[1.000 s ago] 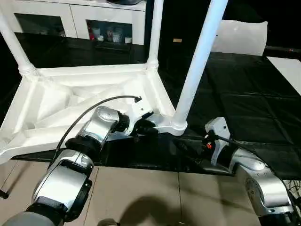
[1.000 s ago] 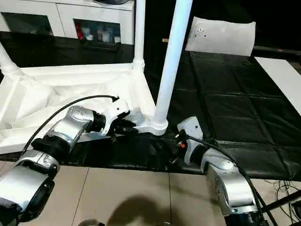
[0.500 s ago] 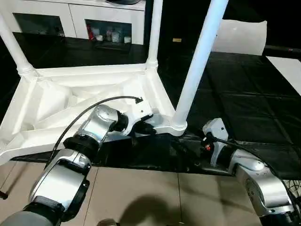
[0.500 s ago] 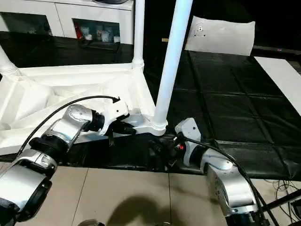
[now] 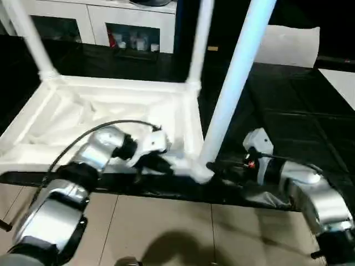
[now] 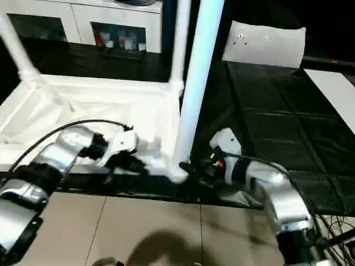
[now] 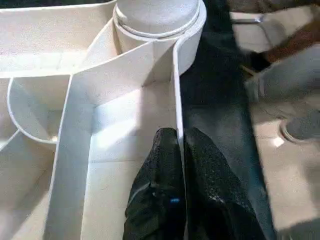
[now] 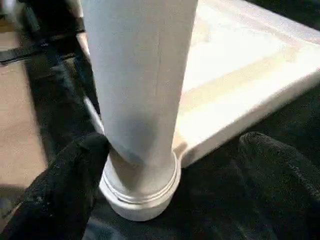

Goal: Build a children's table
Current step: Rotate leg to tighten

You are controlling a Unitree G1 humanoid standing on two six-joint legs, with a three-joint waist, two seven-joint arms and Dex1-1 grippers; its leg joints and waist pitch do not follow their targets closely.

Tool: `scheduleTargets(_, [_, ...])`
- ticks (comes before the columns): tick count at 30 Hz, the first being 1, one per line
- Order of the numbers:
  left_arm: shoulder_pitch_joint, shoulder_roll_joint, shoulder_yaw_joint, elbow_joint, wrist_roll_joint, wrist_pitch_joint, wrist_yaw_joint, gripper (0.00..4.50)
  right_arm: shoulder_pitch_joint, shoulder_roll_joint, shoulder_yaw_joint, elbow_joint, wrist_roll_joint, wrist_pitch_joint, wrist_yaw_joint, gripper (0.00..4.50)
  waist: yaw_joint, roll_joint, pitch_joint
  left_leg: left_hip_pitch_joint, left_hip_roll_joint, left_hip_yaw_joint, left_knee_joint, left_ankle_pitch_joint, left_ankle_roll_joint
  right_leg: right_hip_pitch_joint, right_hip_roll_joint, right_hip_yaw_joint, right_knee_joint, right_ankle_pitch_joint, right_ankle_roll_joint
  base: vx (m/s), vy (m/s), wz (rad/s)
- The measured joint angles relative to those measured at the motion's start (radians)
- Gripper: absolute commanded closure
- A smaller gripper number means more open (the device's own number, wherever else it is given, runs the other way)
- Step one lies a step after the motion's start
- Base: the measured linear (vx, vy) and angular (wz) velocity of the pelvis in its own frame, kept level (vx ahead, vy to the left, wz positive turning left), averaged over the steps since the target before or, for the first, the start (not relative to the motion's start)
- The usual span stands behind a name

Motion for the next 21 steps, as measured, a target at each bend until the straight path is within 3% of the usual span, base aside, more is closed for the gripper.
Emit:
scheduleTargets(8, [0.005,0.022,-0.013,-0.003,-0.008,-0.045,-0.074,4.50,-0.072,-0.003,0.055,0.078,0.068,-0.020,0.204,0.81,0.003,-0.001,0.000,0.000,0.002,0.001,0.002,0.000,0.000,0.000,0.000,0.000,0.002,0.000,0.000,0.000,0.000,0.00])
scheduleTargets(21, [0.012,0.026,-0.019,-0.019,-0.008,-0.070,-0.107,4.50,-0.148,0.008,0.100,0.214,0.064,-0.044,0.331,1.89,0.017,-0.002,0.000,-0.001,0.004,0.003,0.004,0.000,0.000,-0.001,0.000,-0.001,0.003,0.000,0.000,0.000,0.000,0.00])
